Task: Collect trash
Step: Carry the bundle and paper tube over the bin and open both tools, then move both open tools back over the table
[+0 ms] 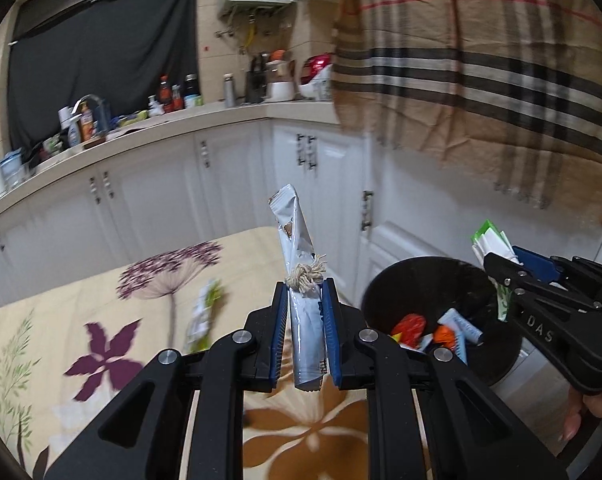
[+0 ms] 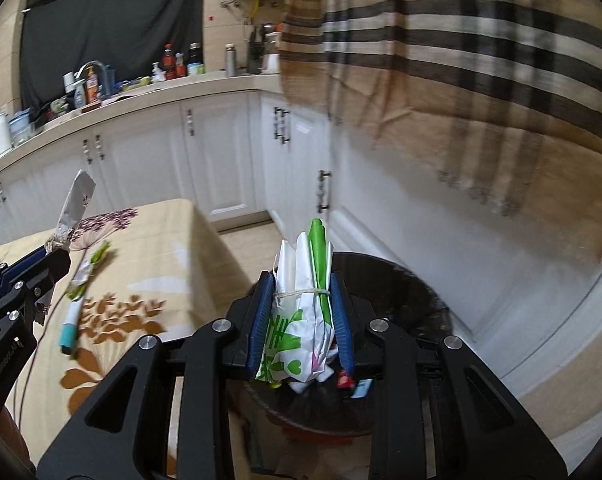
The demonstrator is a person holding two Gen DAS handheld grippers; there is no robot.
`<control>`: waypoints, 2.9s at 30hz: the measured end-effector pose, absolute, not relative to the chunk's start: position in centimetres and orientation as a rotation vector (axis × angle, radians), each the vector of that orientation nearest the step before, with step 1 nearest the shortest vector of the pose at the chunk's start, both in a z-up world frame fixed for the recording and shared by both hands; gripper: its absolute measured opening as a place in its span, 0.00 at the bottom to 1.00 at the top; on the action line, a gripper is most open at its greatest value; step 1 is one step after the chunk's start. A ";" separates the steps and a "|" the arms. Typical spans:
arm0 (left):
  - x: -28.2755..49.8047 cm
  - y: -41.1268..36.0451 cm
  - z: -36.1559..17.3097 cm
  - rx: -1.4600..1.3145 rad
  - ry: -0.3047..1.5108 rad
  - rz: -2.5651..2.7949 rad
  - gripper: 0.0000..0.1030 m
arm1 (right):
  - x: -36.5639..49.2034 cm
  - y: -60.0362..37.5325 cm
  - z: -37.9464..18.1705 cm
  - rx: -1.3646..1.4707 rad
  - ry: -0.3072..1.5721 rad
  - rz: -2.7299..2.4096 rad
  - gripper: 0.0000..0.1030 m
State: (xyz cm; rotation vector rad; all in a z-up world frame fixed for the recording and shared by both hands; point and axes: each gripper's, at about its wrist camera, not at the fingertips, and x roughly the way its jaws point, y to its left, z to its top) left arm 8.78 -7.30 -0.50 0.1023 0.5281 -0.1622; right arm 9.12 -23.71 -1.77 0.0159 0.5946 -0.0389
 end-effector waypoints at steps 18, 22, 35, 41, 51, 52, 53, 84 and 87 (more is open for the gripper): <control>13.4 -16.3 -2.9 0.212 0.526 -0.277 0.18 | 11.8 -29.8 -4.5 0.068 0.609 -0.158 0.27; 14.3 -17.4 -3.5 0.214 0.538 -0.283 0.18 | 12.4 -30.7 -5.3 0.077 0.618 -0.180 0.28; 16.7 -19.3 -4.1 0.185 0.609 -0.288 0.19 | 14.2 -32.0 -6.8 0.093 0.631 -0.221 0.29; 17.4 -18.8 -4.3 0.158 0.637 -0.285 0.36 | 14.1 -31.8 -6.8 0.092 0.619 -0.244 0.42; 16.3 -17.0 -3.6 0.133 0.638 -0.268 0.50 | 13.0 -30.9 -5.8 0.102 0.616 -0.228 0.42; 16.1 -16.5 -3.4 0.128 0.635 -0.262 0.52 | 12.8 -30.5 -5.6 0.105 0.614 -0.219 0.42; 15.7 -15.7 -3.2 0.123 0.630 -0.252 0.52 | 12.6 -30.1 -5.5 0.106 0.613 -0.208 0.42; 3.7 14.2 -4.0 -0.030 0.714 0.296 0.57 | 10.2 -3.9 -5.2 -0.100 0.742 0.310 0.42; 3.2 15.9 -4.3 -0.047 0.723 0.319 0.57 | 10.4 -2.7 -5.7 -0.125 0.767 0.319 0.42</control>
